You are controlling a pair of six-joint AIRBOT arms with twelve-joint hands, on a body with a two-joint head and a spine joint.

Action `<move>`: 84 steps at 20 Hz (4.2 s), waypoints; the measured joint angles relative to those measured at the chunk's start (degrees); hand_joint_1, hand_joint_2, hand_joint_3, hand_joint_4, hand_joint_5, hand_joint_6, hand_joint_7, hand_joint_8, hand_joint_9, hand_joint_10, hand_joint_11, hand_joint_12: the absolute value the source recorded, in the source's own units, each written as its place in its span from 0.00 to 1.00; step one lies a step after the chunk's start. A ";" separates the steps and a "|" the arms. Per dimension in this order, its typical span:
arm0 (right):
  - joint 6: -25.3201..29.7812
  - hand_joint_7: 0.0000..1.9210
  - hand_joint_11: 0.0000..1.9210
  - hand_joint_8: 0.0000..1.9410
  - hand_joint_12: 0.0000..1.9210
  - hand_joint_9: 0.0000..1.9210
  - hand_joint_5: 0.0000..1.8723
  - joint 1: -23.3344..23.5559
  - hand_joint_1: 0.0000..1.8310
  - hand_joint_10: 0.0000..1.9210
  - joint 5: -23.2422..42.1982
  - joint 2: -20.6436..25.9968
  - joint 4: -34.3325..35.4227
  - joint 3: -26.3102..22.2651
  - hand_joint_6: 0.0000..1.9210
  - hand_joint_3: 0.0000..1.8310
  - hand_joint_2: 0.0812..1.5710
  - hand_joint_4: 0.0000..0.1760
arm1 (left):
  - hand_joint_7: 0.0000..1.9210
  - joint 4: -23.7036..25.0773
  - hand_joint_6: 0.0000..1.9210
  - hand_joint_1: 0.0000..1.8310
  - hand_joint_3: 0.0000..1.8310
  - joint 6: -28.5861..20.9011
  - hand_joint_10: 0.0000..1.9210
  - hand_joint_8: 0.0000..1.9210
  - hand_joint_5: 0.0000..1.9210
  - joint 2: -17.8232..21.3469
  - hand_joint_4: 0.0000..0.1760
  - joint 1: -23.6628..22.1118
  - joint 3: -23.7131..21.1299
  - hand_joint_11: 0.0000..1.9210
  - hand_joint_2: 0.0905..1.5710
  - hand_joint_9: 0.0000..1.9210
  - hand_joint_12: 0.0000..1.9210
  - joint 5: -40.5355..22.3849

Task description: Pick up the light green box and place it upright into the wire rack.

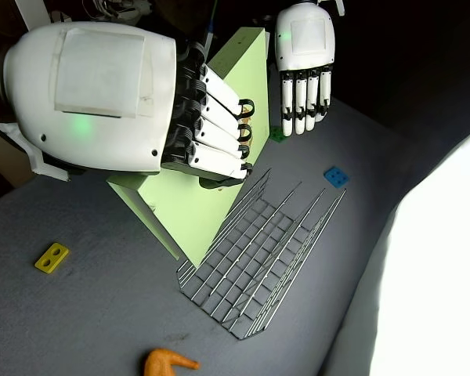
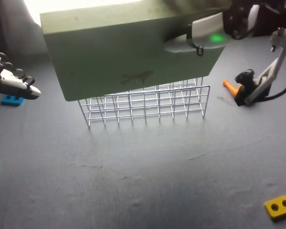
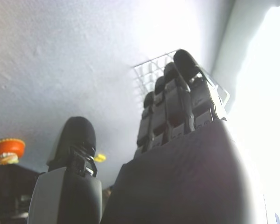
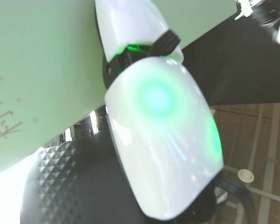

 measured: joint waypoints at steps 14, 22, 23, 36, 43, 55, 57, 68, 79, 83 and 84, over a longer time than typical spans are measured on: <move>0.00 0.48 0.29 0.60 0.84 0.41 0.48 -2.78 0.75 0.75 0.17 -5.33 2.69 7.52 0.47 0.00 0.72 0.00 | 0.09 0.04 0.00 0.21 0.00 0.00 0.00 0.00 0.05 -0.13 0.02 0.00 0.31 0.00 0.84 0.11 0.47 0.00; -0.02 0.47 0.29 0.63 0.84 0.40 0.47 -3.82 0.74 0.74 1.79 -8.02 4.76 9.38 0.49 0.00 0.72 0.00 | 0.09 0.04 0.00 0.21 0.00 0.00 0.00 0.00 0.05 -0.20 0.03 0.00 0.31 0.00 0.84 0.11 0.48 0.00; -0.13 0.46 0.29 0.64 0.87 0.39 0.46 -4.11 0.74 0.76 2.29 -8.24 5.31 9.62 0.50 0.00 0.73 0.00 | 0.09 0.00 0.00 0.23 0.00 0.00 0.00 0.00 0.05 -0.20 0.03 0.00 0.31 0.00 0.84 0.11 0.47 0.02; -0.37 0.48 0.29 0.61 0.85 0.41 0.48 -5.44 0.75 0.73 5.20 -10.34 6.78 11.61 0.49 0.00 0.72 0.00 | 0.09 -0.02 0.00 0.22 0.00 0.00 0.00 0.00 0.05 -0.20 0.03 0.00 0.31 0.00 0.84 0.12 0.48 0.02; -1.44 0.47 0.29 0.62 0.85 0.40 0.47 -6.95 0.74 0.74 5.84 -10.86 6.86 12.46 0.51 0.00 0.72 0.00 | 0.09 0.04 0.00 0.22 0.00 0.00 0.00 0.00 0.04 -0.20 0.04 0.00 0.31 0.00 0.84 0.12 0.47 0.00; -1.57 0.47 0.28 0.62 0.86 0.40 0.46 -10.25 0.74 0.75 6.47 -12.92 6.78 14.56 0.51 0.00 0.73 0.00 | 0.09 0.04 0.00 0.21 0.00 0.00 0.00 0.00 0.05 -0.20 0.01 0.00 0.55 0.00 0.85 0.12 0.48 -0.02; -1.55 0.48 0.28 0.61 0.87 0.40 0.47 -10.88 0.75 0.75 6.45 -13.40 6.84 15.19 0.50 0.00 0.72 0.00 | 0.09 0.07 0.00 0.20 0.00 0.00 0.00 0.00 0.04 -0.20 0.02 0.00 0.55 0.00 0.85 0.11 0.47 0.00; -1.44 0.48 0.29 0.61 0.85 0.41 0.45 -13.27 0.74 0.74 7.52 -14.32 6.78 16.04 0.53 0.00 0.73 0.00 | 0.10 0.04 0.00 0.22 0.00 -0.02 0.00 0.00 0.05 -0.20 0.03 0.00 0.55 0.00 0.84 0.12 0.47 0.00; -1.44 0.34 0.05 0.00 0.67 0.33 0.32 -13.38 0.61 0.08 7.58 -14.16 6.78 16.04 0.02 0.00 0.66 0.00 | 0.09 0.02 0.00 0.22 0.00 0.00 0.00 0.00 0.04 -0.20 0.05 -0.13 0.55 0.00 0.84 0.11 0.46 0.02; -1.44 0.26 0.01 0.00 0.67 0.28 0.22 -13.33 0.59 0.01 7.04 -13.84 6.78 16.04 0.00 0.00 0.62 0.00 | 0.10 0.07 0.01 0.23 0.00 0.00 0.00 0.00 0.06 -0.20 0.04 -0.17 0.66 0.00 0.83 0.12 0.47 0.00; -1.42 0.26 0.01 0.00 0.67 0.27 0.22 -13.31 0.59 0.01 6.71 -13.64 6.78 15.98 0.00 0.00 0.62 0.00 | 0.10 0.04 0.01 0.23 0.00 -0.02 0.00 0.00 0.06 -0.20 0.04 -0.37 0.66 0.00 0.83 0.12 0.47 0.00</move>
